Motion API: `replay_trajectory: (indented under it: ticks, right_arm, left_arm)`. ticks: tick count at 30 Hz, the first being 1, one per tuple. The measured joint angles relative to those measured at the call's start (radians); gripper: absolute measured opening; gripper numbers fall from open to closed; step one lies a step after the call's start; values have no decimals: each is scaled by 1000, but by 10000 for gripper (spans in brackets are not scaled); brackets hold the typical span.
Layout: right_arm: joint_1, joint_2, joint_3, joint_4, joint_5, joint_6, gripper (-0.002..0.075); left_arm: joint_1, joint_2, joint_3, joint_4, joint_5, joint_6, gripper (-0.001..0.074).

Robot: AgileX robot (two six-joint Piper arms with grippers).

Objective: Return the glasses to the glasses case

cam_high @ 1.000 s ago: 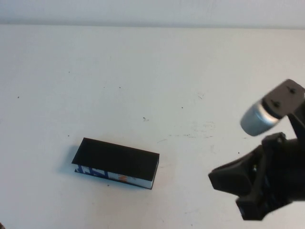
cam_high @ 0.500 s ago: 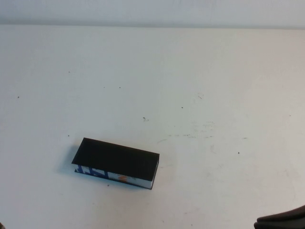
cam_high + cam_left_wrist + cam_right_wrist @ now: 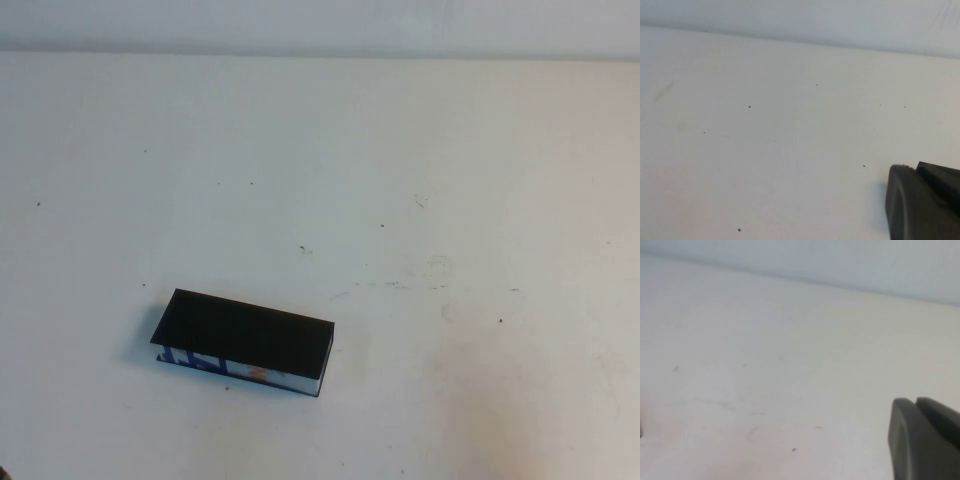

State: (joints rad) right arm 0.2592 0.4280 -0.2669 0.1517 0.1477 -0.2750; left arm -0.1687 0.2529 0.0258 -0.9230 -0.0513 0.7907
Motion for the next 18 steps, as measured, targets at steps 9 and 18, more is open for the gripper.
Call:
replay_trajectory:
  ticks: [9, 18]
  right_arm:
    - [-198, -349, 270, 145, -71, -4, -11]
    - [-226, -435, 293, 174, 144, -4, -11]
  left_arm:
    - [0, 0, 0, 0, 0, 0, -4]
    - [-2, 0, 0, 0, 0, 0, -4]
